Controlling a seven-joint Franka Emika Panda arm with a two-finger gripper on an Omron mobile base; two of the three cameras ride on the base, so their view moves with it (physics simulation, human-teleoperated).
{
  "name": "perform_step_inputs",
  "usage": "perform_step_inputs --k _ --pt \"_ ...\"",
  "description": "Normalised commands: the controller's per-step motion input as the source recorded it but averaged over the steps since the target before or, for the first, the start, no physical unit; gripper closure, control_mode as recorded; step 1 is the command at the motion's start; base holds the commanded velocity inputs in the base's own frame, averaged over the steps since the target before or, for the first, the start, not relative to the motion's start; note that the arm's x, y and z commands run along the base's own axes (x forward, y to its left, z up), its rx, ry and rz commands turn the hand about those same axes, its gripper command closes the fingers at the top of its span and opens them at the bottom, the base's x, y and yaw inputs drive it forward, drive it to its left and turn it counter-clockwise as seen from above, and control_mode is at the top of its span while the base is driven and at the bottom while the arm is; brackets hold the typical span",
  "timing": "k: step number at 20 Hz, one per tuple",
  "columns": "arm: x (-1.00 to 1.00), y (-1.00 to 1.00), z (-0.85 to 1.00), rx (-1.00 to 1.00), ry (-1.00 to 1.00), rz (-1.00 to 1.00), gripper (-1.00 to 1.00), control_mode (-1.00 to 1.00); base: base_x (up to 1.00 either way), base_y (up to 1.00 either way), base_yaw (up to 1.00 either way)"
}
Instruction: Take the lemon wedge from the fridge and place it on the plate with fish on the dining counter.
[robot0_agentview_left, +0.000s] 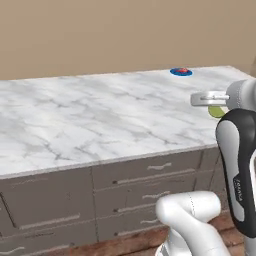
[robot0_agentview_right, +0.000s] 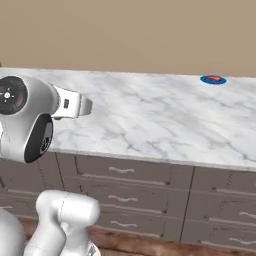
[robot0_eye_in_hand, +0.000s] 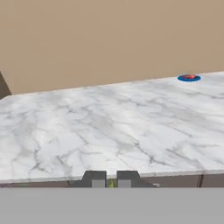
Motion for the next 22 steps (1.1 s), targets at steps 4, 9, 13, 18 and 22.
perform_step_inputs --k 4,9,13,18,22 --pt "0.00 0.00 0.00 0.00 0.00 0.00 1.00 1.00 -0.39 -0.31 0.79" --pt "0.00 0.00 0.00 0.00 0.00 0.00 1.00 1.00 -0.24 -0.35 0.74" --pt "0.00 0.00 0.00 0.00 0.00 0.00 1.00 1.00 -0.15 -0.51 0.17" --pt "0.00 0.00 0.00 0.00 0.00 0.00 1.00 1.00 -0.85 -1.00 -0.04" --pt "0.00 0.00 0.00 0.00 0.00 0.00 1.00 1.00 -0.93 -1.00 -0.13"
